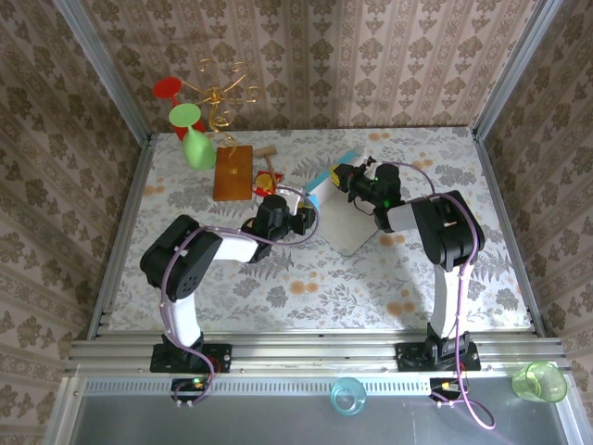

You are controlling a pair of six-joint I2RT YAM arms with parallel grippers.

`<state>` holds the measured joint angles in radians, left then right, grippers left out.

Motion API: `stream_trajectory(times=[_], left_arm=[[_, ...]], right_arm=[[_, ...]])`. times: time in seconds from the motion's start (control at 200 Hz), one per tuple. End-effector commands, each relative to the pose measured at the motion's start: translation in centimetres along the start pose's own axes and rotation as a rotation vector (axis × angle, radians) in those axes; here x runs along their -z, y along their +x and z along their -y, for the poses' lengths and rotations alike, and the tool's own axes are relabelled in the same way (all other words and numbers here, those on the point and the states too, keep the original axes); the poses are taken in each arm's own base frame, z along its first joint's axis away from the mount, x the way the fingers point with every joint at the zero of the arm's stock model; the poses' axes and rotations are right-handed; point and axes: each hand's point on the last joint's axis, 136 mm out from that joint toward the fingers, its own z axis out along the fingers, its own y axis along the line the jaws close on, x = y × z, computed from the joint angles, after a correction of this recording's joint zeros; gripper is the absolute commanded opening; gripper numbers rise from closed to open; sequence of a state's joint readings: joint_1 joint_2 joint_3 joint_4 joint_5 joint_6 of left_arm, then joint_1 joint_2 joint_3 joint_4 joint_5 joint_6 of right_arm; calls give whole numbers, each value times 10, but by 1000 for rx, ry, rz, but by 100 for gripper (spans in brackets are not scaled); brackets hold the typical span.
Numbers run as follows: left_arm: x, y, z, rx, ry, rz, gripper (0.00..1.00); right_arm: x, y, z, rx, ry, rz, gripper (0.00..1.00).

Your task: Fold the paper box

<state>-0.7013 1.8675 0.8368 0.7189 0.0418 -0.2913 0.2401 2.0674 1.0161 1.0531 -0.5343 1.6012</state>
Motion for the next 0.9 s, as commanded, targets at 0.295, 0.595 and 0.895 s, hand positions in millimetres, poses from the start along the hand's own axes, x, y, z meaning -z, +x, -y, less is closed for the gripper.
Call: stream_trajectory(times=[0.295, 0.595, 0.895], left_arm=[[-13, -3, -24, -16, -187, -3, 37], [-17, -7, -27, -12, -229, -12, 24], [-13, 3, -40, -29, -352, -57, 8]], right_arm=[[2, 8, 5, -25, -7, 22, 0], [1, 9, 5, -29, -5, 28, 0], [1, 13, -1, -41, -20, 65, 0]])
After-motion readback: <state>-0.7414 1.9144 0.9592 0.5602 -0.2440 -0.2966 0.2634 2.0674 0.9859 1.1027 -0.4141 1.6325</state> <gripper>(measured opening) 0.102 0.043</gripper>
